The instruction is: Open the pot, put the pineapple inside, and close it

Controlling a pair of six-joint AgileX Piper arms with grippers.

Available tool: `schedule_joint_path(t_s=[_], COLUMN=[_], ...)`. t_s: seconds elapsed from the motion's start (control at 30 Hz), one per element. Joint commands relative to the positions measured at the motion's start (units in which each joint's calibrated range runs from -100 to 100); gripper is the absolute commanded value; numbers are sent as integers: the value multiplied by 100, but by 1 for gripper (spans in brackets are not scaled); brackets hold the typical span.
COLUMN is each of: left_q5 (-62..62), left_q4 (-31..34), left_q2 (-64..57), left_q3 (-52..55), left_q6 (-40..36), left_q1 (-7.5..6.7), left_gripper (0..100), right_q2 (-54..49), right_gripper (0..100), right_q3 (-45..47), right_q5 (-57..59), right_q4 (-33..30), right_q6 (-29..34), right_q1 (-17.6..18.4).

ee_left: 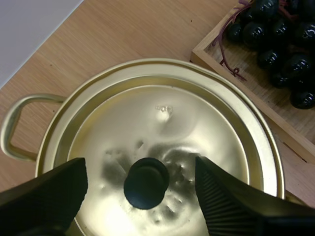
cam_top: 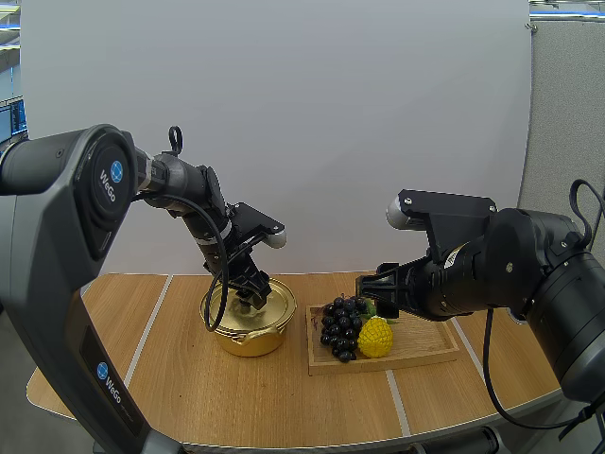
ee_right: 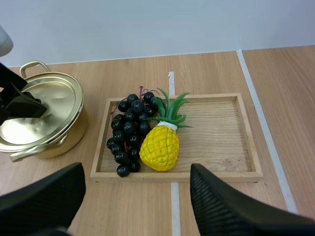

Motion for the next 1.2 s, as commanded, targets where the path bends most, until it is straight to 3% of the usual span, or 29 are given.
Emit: schedule_joint_path(t_s=[0.0,0.07,0.17,0.23,0.7,1.17], left_q5=[-120,-97,34,138,1052,1576], left_q4=[39,39,39,39,28,39], left_q2=[17,17,17,17,-813,-2642], left_q3=[-64,-64,-64,-64,-326,-3256], left_q6=[16,16,16,16,5,-366], left_q1=[-13,-13,-13,-13,-13,-13], left_gripper=[100,97,34,0,1,1], right_q2=[-7,-7,-7,-7,-7,-7], right_gripper=[100,100,100,100,100,100], right_q3=[-32,-32,-32,-32,-32,-32], right_q5=[-105,-105,-105,-105,-105,-105], right_q4=[-28,-28,-28,-28,-28,21], right_q6=[-79,-79,-79,-79,-79,-79], right_q1=[-20,-20,-20,-20,-20,-20])
